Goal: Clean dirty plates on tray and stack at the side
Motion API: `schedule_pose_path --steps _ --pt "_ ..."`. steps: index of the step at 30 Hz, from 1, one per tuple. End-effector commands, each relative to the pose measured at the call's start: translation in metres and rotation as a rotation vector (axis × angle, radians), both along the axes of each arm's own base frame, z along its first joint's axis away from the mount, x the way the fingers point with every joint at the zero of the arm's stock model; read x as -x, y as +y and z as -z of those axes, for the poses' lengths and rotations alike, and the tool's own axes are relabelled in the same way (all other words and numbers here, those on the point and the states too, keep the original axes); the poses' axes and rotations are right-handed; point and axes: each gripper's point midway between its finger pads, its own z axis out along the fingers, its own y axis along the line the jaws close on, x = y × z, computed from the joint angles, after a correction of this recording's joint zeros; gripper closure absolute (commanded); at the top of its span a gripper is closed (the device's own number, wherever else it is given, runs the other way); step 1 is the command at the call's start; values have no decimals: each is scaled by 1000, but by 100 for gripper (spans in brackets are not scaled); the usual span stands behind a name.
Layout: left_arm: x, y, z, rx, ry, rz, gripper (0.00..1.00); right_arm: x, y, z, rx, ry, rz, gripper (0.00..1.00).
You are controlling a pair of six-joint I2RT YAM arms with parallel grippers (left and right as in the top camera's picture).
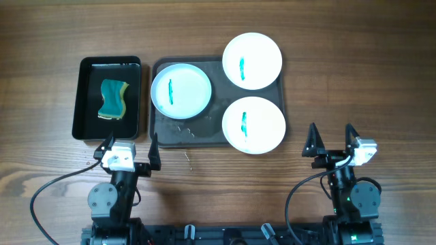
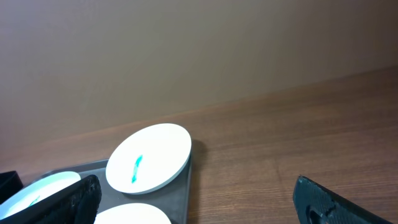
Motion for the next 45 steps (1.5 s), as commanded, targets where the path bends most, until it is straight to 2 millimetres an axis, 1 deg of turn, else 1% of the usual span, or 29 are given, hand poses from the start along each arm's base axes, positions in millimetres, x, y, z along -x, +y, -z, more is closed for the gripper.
schedule_pose_path --steps 1,10,14,15,18,19,21,24,28,31,36,40,43,45 --pt "0 -3 1 -13 -5 19 0 0 -3 -2 17 -11 14 0" --pt "0 -3 1 -13 -5 19 0 0 -2 -3 14 -12 12 0" --pt "0 -3 1 -14 -6 19 0 1 10 -3 -10 -14 -60 0" --pt "0 -3 1 -14 -6 19 0 1 10 1 -9 3 -62 0" --pt "0 -4 1 -5 -2 19 0 1 11 2 -11 8 -67 0" --pt "0 -3 2 -7 0 18 0 1 14 4 -17 16 -84 0" --pt "0 -3 -2 -19 -16 18 0 0 13 2 -41 12 -79 0" --pt "-2 -2 -13 -9 -62 12 0 0 14 -8 -43 -29 -85 0" --pt "-2 -3 -26 0 -106 15 0 4 27 -29 -37 -104 -159 0" --pt "-1 -8 -34 2 -97 48 0 7 32 -42 -29 -116 -193 0" --pt "-5 -16 -59 11 -30 94 0 7 42 -66 -17 -93 -248 0" --pt "-22 -17 -72 19 106 98 0 -6 43 -87 24 -26 -254 0" --pt "-40 -17 -86 27 229 97 0 -21 45 -98 40 54 -255 0" --pt "-50 -16 -92 30 318 92 0 -34 46 -101 35 126 -259 0"
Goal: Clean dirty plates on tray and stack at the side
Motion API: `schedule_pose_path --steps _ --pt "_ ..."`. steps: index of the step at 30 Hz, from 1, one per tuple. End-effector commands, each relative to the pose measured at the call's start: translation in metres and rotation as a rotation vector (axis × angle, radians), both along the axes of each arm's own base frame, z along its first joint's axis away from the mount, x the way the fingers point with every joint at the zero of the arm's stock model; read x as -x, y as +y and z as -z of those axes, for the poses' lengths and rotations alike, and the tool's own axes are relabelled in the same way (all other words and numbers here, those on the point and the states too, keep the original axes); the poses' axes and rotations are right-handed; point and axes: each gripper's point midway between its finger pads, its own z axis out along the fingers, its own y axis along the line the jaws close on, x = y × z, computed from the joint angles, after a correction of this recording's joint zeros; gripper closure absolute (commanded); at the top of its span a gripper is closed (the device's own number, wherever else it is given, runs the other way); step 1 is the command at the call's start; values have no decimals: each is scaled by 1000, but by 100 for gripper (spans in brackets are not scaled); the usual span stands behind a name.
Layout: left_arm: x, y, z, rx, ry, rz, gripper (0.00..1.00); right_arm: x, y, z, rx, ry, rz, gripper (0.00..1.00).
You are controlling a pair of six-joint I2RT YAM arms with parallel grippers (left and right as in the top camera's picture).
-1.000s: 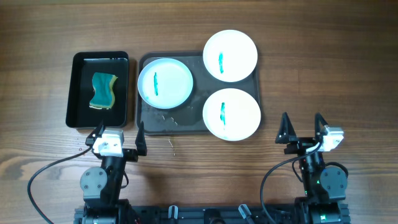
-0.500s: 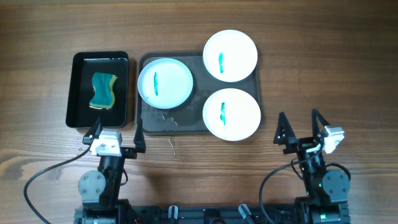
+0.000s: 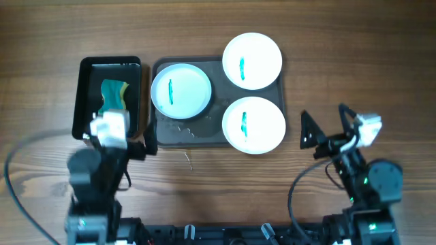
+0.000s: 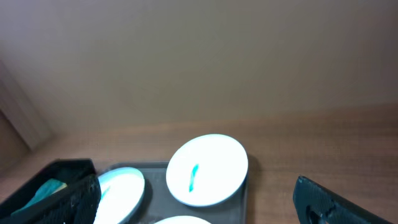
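Note:
A dark grey tray [image 3: 204, 133] holds three white plates, each with a teal smear: one at the left [image 3: 180, 90], one at the far right [image 3: 252, 61], one at the near right [image 3: 253, 124]. The far plate [image 4: 208, 169] and the left plate [image 4: 121, 190] also show in the right wrist view. A teal and yellow sponge [image 3: 112, 95] lies in a black bin [image 3: 85, 75] left of the tray. My left gripper [image 3: 121, 139] hangs open over the bin's near edge. My right gripper [image 3: 325, 122] is open, right of the near plate, empty.
The black bin [image 4: 59, 171] and the tray sit side by side on a wooden table [image 3: 354, 54]. Bare wood lies to the right of the tray and along the table's front. A few small crumbs or scratches mark the tray's near left part.
Both arms have lifted from their rest pose. The left gripper now stands at the bin's near edge. The right gripper has come forward and turned left toward the tray. The plates and sponge lie as before.

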Motion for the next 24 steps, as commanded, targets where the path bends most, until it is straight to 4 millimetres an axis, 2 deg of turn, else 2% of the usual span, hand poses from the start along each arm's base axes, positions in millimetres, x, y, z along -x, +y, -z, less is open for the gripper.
schedule_pose_path --steps 1,5,9,12,14,16,19,21,24 --pt "-25 -3 -26 2 137 21 0 -23 7 -17 35 95 -35 0" --pt "-44 -4 -27 4 339 31 0 -46 13 -13 37 266 -69 0" --pt "-60 -6 -14 16 515 42 0 -62 23 -6 26 430 -123 0" --pt "-69 -8 1 39 569 42 0 -78 32 -3 10 487 -168 0" --pt "-71 -23 11 150 627 71 0 -91 39 -3 -59 492 -185 0" --pt "-72 -33 17 212 661 99 0 -95 48 6 -128 540 -224 0" --pt "-75 -33 19 211 659 106 0 -98 59 12 -157 562 -281 2" --pt "-77 -26 24 176 663 72 0 -99 65 21 -157 591 -298 4" --pt "-79 0 30 101 670 -69 0 -101 79 28 -169 629 -315 5"
